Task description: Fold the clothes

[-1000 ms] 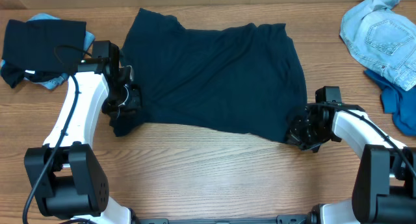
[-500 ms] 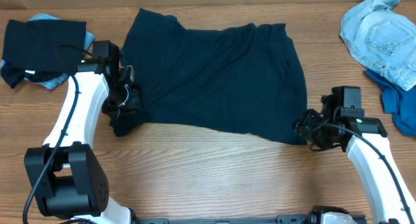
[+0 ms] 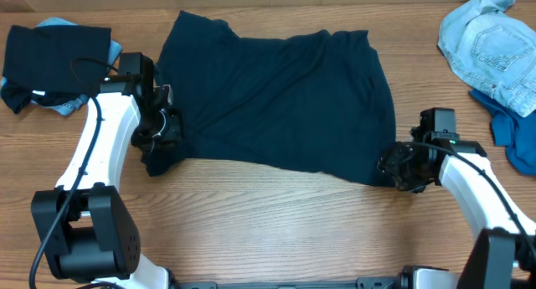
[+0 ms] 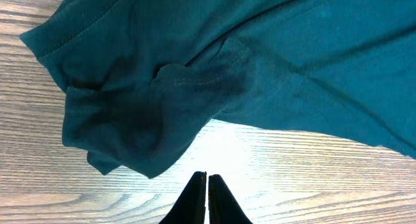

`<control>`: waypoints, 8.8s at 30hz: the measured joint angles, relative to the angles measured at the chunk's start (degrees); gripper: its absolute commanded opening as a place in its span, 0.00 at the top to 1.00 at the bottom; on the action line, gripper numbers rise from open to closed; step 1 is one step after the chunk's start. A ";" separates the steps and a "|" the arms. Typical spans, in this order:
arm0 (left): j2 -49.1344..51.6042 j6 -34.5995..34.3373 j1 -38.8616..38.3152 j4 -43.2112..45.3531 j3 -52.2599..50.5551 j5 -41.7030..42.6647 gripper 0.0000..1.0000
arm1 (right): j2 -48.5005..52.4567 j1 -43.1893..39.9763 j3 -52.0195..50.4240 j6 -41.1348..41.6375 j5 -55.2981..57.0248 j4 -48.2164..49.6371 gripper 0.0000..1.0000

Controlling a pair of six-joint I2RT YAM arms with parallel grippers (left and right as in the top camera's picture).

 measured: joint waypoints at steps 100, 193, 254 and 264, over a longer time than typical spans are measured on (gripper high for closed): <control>-14.88 5.60 -0.15 0.87 -9.86 8.39 0.39 | -3.80 -7.54 -2.67 -1.01 1.75 -12.83 0.96; -11.39 -2.14 -0.52 -8.39 -10.49 6.45 0.96 | -3.80 -7.54 -2.67 -5.81 -2.58 -14.80 0.96; -24.85 -4.48 -4.83 -3.89 -10.47 -4.96 0.92 | -22.62 -7.56 -2.73 1.44 -6.78 -15.63 0.96; -18.75 -3.80 -4.83 -0.98 -10.47 -4.96 0.93 | -12.92 -7.54 -2.45 -1.84 -7.39 -5.77 0.96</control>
